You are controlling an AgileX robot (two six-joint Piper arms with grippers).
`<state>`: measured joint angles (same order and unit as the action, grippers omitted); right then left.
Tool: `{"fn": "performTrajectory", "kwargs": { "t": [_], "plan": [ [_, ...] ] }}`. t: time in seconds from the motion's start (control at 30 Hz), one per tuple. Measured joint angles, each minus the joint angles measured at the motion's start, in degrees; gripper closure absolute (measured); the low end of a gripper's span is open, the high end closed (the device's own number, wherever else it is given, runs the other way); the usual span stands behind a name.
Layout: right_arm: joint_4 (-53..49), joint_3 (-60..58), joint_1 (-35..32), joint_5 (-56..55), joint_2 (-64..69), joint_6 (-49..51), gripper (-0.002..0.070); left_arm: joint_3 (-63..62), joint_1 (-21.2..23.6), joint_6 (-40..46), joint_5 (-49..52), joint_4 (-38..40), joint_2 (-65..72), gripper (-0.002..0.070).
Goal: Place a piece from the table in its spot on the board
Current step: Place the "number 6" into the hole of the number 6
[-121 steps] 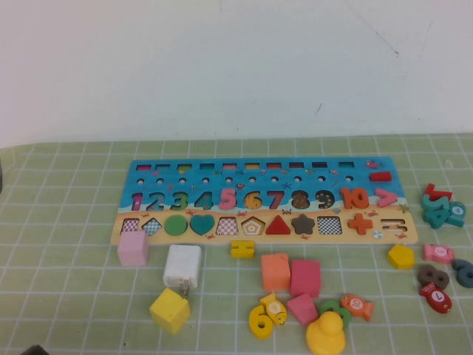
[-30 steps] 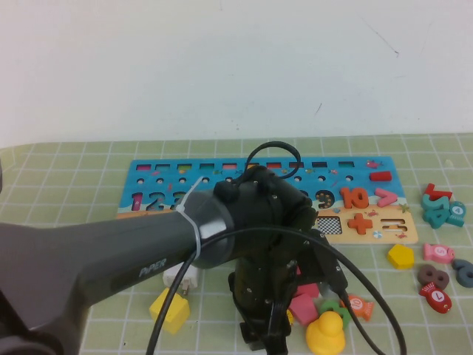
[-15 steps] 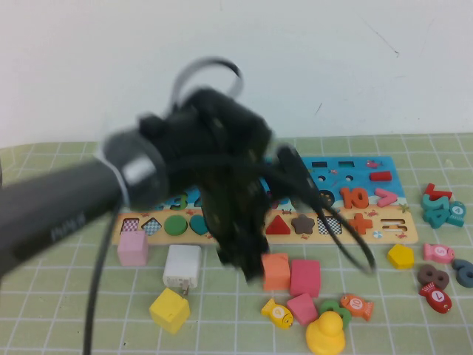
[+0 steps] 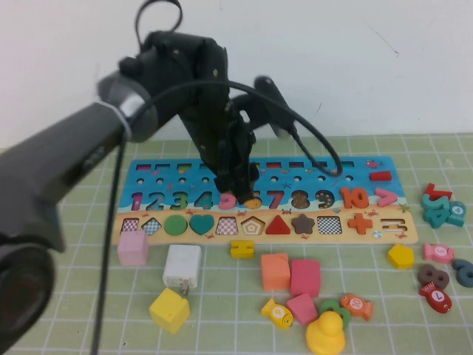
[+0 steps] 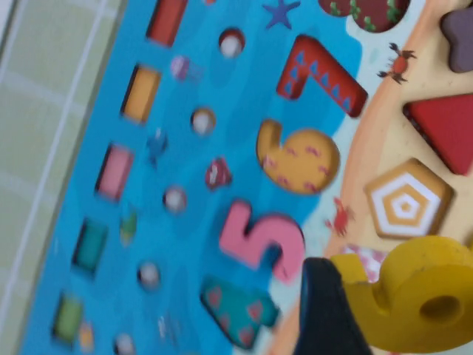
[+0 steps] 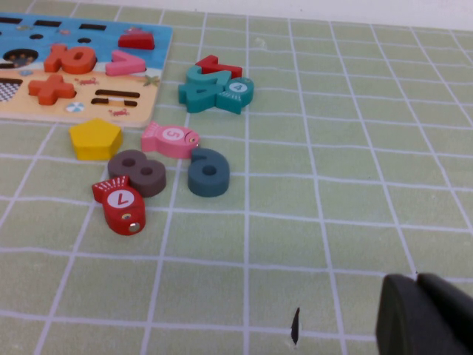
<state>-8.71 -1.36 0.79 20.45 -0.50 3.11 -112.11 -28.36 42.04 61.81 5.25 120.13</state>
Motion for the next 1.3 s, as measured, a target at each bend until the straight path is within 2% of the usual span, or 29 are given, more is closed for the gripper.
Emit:
{"fn": "performTrajectory", "kwargs": {
  "t": [0.23,0.5,0.67,0.9,1.3],
  "plan": [
    [0.0,0.0,0.0,0.0,0.0,0.0,0.0678,-2.12,0.0,19.3,-2.01,1.14,5.27,0.0316],
    [0.0,0.0,0.0,0.0,0.0,0.0,0.0678,-2.22,0.0,24.44,-7.48,1.14,6.67,0.0316],
    [0.0,0.0,0.0,0.0,0.0,0.0,0.0678,-2.22,0.46,31.16,-8.67,1.18,8.47,0.0316],
    [0.0,0.0,0.0,0.0,0.0,0.0,0.0678,-2.22,0.68,32.32,-11.11,1.18,10.01,0.0316],
    [0.0,0.0,0.0,0.0,0.0,0.0,0.0678,-2.32,0.68,26.28,-13.12,0.37,11.09,0.0316]
  ]
}}
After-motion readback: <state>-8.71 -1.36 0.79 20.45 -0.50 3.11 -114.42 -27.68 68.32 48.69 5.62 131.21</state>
